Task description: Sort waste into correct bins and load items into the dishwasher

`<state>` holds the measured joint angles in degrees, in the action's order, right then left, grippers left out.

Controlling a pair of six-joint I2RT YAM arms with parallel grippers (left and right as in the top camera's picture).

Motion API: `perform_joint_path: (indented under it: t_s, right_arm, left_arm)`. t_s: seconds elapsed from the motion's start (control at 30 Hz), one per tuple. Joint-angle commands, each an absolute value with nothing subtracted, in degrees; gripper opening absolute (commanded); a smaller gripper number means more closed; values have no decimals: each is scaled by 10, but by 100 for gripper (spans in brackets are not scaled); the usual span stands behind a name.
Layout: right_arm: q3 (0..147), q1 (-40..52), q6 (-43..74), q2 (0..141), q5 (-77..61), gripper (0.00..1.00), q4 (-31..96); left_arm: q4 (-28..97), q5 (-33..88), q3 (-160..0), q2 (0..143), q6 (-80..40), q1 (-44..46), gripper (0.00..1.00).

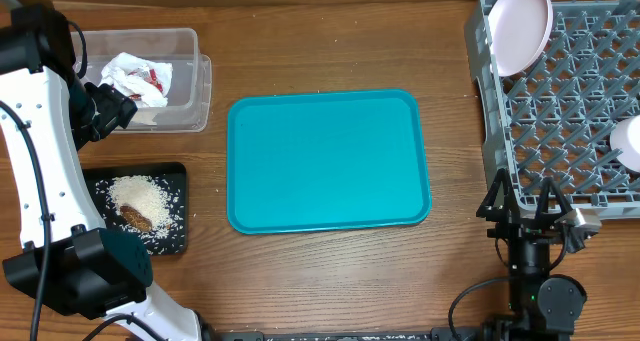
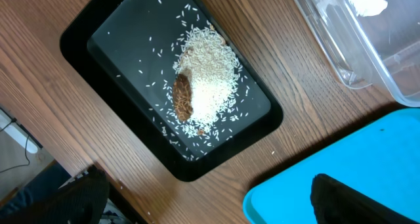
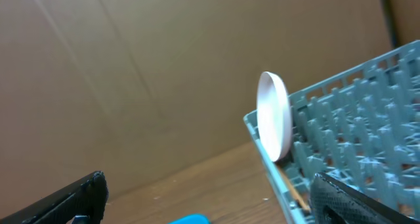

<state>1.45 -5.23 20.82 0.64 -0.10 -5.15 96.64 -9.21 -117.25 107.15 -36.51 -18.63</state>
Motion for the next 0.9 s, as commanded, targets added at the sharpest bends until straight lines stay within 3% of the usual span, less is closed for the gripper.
perform_joint_path:
  t_s: [0.0,0.37,0.63,0.87]
  right_arm:
    - [4,-55,163,1,-8,100,-58]
    - [4,-55,87,1,-6,100,50]
    - [4,-55,-1,1,-6,100,49]
    - [4,-55,0,1,-8,100,49]
  left_arm:
    - [966,-94,-1174,1067,-368,-187,100]
    - [966,-94,-1174,1067,-368,-187,100]
    - [966,-94,-1174,1067,-368,-187,100]
    - [966,-94,-1174,1067,-368,-187,100]
